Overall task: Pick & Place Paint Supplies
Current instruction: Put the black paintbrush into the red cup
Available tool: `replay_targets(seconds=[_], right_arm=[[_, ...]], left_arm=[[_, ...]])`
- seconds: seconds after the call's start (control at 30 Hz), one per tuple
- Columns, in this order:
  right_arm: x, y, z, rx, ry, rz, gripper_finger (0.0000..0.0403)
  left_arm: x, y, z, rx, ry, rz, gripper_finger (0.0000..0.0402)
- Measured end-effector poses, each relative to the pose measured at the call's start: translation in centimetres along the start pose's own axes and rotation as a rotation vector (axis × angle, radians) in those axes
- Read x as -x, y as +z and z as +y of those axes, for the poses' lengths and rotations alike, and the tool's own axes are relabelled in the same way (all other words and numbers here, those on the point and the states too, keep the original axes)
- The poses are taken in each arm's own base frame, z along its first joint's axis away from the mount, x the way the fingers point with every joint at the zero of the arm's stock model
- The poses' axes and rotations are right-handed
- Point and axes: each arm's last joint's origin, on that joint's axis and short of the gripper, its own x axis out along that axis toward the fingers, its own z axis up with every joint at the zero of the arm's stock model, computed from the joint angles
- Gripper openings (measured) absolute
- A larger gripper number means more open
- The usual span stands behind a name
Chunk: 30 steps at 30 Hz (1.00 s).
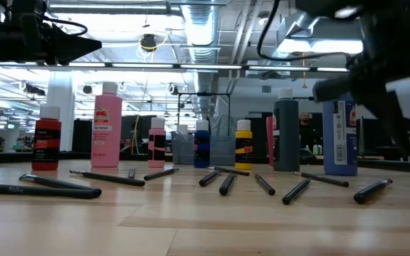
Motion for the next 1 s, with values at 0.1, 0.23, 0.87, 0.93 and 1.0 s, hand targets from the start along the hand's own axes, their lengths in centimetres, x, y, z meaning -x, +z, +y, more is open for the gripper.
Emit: replay_targets(seconds=[0.1, 0.23, 0.87, 0.93, 1.0], right_arm=[[0.1, -0.2, 0.0, -0.001, -0.010, -0.025, 0.0169], [-0.7, -0.1, 0.0, -0.009, -0.046, -0.096, 0.0159], [-3.9, -2.1, 1.9, 0.009, -0.100, -0.171, 0.0139], [-3.9, -2.0, 1.8, 0.009, -0.105, -0.182, 0.0136], [-4.0, -2.1, 1.7, 0.013, -0.103, -0.181, 0.0132]], left_arm=[[0.0, 0.0, 0.0, 0.000, 0.000, 0.000, 0.0003], [0.0, 0.0, 0.0, 0.000, 0.000, 0.000, 0.0003], [-0.5, -0.6, -0.3, 0.000, -0.021, 0.063, 0.0003], [-0.6, -0.6, -0.4, -0.002, -0.025, 0.070, 0.0003], [-0.7, -0.6, -0.4, -0.002, -0.024, 0.070, 0.0003]])
